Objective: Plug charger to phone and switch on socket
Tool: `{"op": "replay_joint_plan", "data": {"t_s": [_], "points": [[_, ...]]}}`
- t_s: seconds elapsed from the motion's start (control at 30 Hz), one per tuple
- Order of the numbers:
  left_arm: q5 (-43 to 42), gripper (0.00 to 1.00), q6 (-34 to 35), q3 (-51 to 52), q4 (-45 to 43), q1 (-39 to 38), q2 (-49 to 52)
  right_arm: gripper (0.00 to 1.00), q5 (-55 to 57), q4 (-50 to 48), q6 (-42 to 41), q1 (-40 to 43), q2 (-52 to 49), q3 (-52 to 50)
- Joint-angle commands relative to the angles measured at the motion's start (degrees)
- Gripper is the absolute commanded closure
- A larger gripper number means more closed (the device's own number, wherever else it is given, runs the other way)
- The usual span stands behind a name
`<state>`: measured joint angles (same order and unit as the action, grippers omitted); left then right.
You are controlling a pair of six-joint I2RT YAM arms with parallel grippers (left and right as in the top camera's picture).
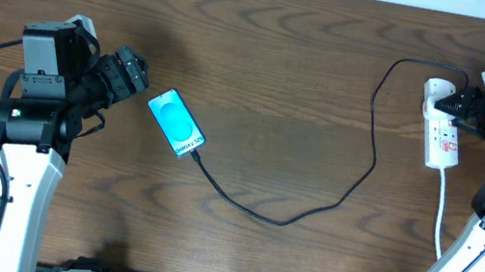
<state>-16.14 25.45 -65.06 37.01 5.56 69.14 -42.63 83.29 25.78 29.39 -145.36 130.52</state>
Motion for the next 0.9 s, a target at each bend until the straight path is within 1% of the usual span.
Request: {"op": "replay_joint_plan", "data": {"t_s": [0.0,0.23,0.87], "points": [[0.81,0.09,-0.09,0.00,-0.17,0.20,0.11,0.09,-1.05,-0.15,0.68,-0.35,-1.18,0.94],[0.79,0.09,-0.09,0.00,-0.17,0.20,0.11,0.09,0.70,-0.13,0.87,-0.35,-1.18,0.94],[0.79,0.09,-0.09,0.00,-0.17,0.20,0.11,0.08,0.72,-1.05,0.87,-0.35,-1.18,0.94]]}}
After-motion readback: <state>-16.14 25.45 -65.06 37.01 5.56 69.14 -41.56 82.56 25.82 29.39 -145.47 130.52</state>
